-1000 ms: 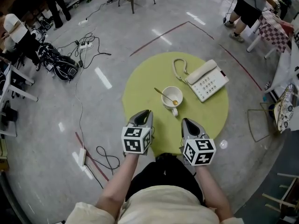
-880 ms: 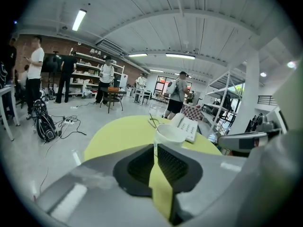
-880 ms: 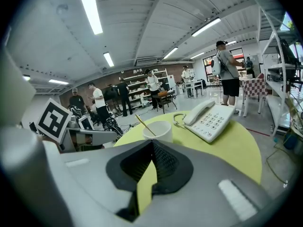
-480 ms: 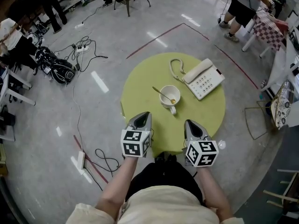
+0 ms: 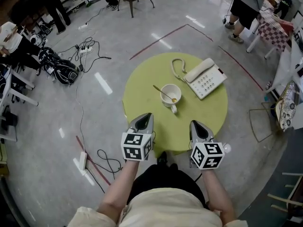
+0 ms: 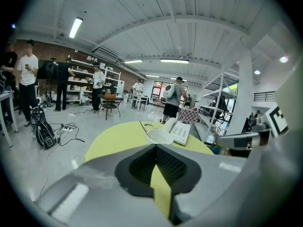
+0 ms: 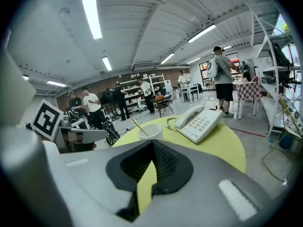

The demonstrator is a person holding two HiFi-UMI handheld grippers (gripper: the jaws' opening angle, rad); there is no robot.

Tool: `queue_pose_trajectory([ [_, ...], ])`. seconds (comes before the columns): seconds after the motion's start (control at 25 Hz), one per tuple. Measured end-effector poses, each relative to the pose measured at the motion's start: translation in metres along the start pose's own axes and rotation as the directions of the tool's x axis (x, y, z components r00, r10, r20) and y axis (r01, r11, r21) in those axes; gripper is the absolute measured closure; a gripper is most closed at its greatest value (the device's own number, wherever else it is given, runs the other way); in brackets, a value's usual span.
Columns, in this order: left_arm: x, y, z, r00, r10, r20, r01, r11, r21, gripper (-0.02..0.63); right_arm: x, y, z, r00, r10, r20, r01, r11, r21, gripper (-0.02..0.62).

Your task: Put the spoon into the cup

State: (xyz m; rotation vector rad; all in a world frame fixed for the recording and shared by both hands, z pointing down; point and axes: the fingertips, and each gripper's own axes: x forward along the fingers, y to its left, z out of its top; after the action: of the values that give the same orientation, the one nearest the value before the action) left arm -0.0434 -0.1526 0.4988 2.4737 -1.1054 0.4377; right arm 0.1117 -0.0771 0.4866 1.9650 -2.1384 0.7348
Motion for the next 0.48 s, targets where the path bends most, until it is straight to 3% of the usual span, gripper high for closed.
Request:
queue_pose_trajectory([
  [0.48, -0.034, -0.019, -0.006, 0.999, 0.048, 0.015, -0.048, 0.999, -0.001, 0.604, -0.028, 0.007, 0.0, 0.998, 0.056, 0.017, -0.055, 0.998, -0.023, 0.595],
])
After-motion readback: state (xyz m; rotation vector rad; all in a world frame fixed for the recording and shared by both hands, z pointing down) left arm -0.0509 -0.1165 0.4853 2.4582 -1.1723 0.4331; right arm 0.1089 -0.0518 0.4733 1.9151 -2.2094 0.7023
